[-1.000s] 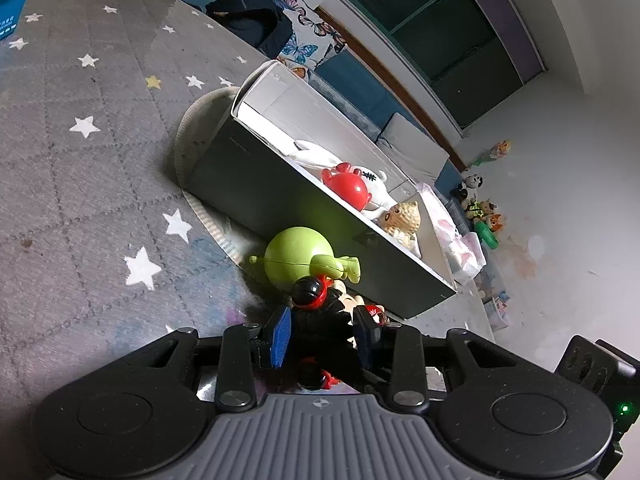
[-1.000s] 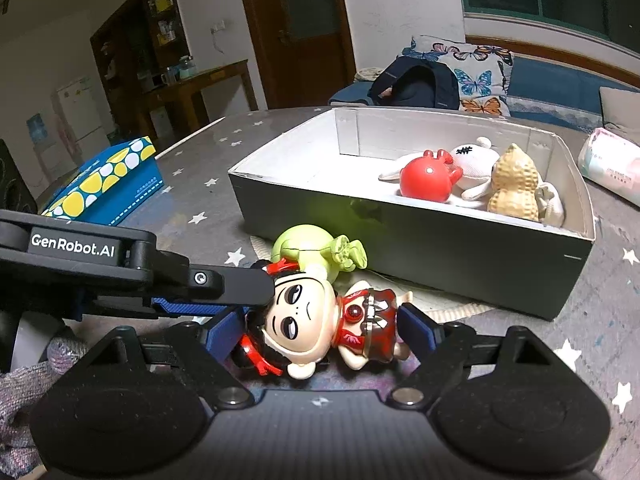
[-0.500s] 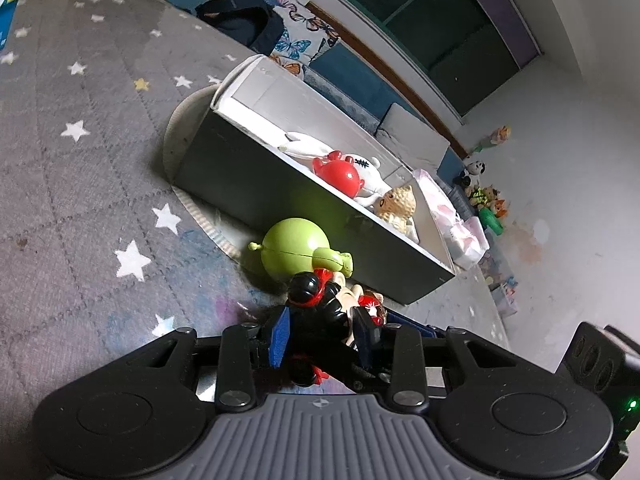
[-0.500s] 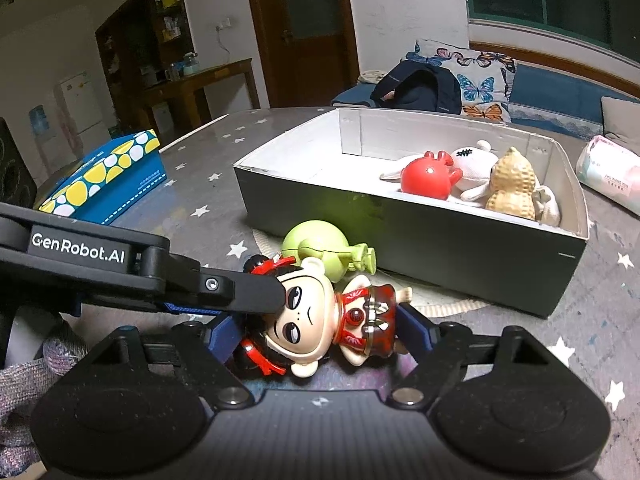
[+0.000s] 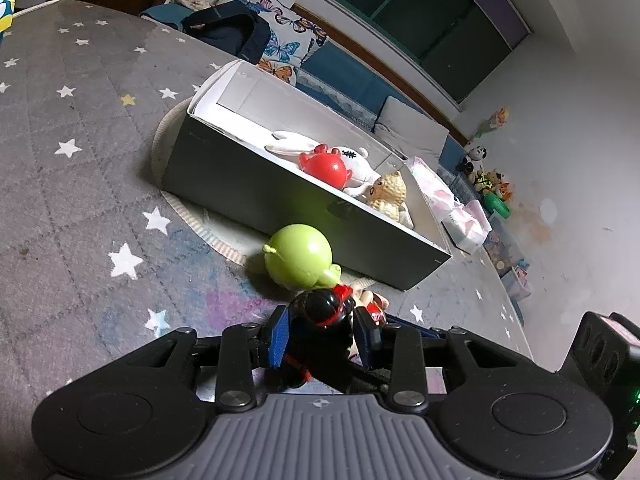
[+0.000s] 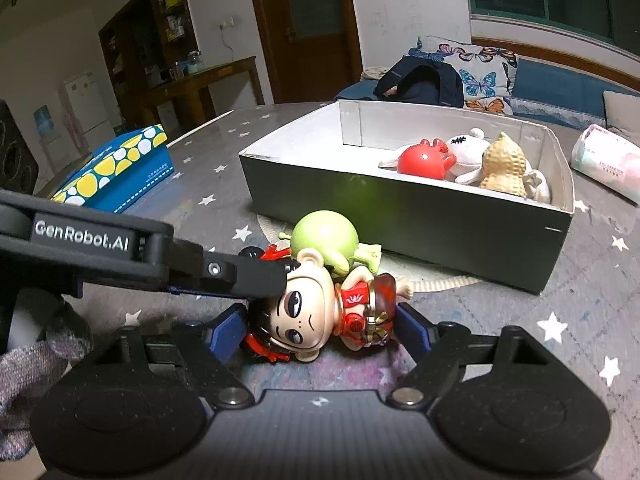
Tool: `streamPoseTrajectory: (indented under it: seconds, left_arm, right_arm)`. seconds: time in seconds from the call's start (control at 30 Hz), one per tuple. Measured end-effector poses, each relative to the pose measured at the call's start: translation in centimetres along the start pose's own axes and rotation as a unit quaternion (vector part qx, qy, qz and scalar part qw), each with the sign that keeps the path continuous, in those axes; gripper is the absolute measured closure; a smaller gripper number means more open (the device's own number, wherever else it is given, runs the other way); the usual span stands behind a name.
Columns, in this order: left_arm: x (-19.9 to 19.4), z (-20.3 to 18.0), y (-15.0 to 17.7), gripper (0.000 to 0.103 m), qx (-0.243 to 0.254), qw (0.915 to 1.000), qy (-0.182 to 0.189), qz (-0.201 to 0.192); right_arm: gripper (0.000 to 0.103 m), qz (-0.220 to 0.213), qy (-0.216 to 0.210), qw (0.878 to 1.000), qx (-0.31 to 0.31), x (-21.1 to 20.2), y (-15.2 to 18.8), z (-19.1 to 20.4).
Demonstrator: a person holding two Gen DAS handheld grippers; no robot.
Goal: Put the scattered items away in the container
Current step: 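Grasp the doll figure in red outfit with the left tool, then lift the doll figure over the white box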
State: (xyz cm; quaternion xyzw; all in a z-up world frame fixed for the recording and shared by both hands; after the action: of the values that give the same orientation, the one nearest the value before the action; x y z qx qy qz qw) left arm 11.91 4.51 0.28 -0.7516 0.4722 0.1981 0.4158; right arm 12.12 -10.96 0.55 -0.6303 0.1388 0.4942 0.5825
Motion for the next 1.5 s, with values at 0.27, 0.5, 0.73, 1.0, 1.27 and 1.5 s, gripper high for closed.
streamPoseTrajectory:
  seconds: [0.27, 0.5, 0.73, 1.0, 1.27, 1.5]
  left_arm:
    - [0.1, 0.3, -0.2, 0.066, -0.01, 0.9999, 0.009, 0.002]
    - [0.3, 0.0, -0.2, 0.066, 0.0, 1.0, 0.001, -0.003]
    - [0.3, -0.2, 0.0, 0.066, 0.007, 1.0, -0.005, -0.004]
    - [-0.3, -0.7, 0.3, 0.067, 0.018, 0.9998, -0.003, -0.009]
    - [-2.1, -2.4, -0.3, 0.067, 0.035, 0.9987, 0.008, -0.035]
    - [-3.3, -3.6, -1.9, 0.067, 0.045, 0.9969, 0.013, -0.063]
  right_arm:
    - [0.022, 0.0, 0.0, 1.0, 0.0, -0.1, 0.2, 0.0]
    - [0.021, -0.007, -0.002, 1.0, 0.007, 0.0, 0.2, -0.2]
    - [0.021, -0.009, 0.001, 1.0, 0.009, 0.1, 0.2, 0.0]
    - [0.021, -0.016, 0.01, 1.0, 0.001, -0.9, 0.4, 0.3]
    - [0.021, -0.043, 0.023, 0.999, -0.018, -3.2, -0.7, 0.7]
    - [0.021, -0.07, 0.032, 0.996, -0.037, -4.6, -2.8, 0.9]
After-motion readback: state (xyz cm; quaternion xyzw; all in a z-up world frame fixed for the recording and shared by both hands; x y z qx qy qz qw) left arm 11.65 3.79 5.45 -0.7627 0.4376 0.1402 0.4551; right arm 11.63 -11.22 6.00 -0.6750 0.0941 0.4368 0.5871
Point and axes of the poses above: each gripper's, at about its wrist camera, not at the fingertips, and x roughly the way its jaws point, z to its left, y to its underside, the point moved 2 cm from there along x, roughly the way its jaws point, and after that the axes turned 12 degrees about z, right-handed, at the moved point
